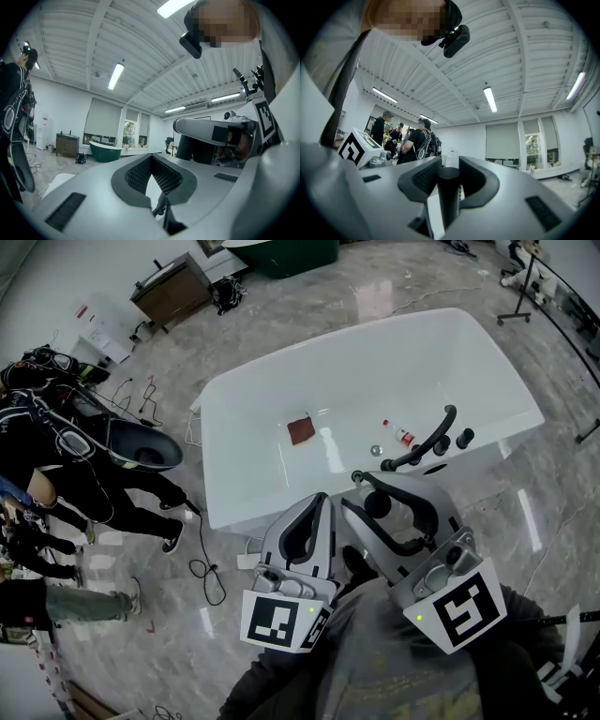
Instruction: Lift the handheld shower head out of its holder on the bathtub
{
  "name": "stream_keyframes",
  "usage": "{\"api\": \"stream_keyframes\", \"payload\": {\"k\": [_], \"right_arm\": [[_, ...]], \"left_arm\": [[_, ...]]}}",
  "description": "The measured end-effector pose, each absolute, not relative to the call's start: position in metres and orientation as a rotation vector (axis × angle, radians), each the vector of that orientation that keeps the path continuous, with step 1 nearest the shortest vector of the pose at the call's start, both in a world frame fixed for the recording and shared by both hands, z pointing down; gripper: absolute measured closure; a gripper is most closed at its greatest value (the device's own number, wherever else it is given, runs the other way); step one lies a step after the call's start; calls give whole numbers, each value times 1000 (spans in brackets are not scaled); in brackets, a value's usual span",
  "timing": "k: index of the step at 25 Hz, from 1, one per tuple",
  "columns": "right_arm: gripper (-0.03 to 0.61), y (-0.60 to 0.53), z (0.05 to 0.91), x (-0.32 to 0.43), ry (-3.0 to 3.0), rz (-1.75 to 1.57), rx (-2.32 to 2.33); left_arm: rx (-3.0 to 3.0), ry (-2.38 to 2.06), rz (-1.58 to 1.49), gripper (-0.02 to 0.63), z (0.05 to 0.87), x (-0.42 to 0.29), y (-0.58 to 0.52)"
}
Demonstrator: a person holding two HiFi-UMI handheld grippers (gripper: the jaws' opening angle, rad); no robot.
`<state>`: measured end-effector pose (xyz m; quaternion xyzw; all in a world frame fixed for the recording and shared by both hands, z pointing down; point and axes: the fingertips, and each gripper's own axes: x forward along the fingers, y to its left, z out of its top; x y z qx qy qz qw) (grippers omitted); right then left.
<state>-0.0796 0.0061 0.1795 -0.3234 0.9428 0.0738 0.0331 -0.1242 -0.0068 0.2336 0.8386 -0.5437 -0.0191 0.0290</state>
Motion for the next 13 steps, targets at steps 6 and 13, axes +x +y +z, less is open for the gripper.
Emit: {"api": "stream_keyframes", "payload": {"k": [6,13], "right_arm": [[453,7,180,-86,2910,236,-979],[453,3,177,-87,2916,239,-973]], "left_arm": [[2579,-1688,-70,612,233,-130,-6],[2578,-1693,-74,612,230,-130,-10]]}}
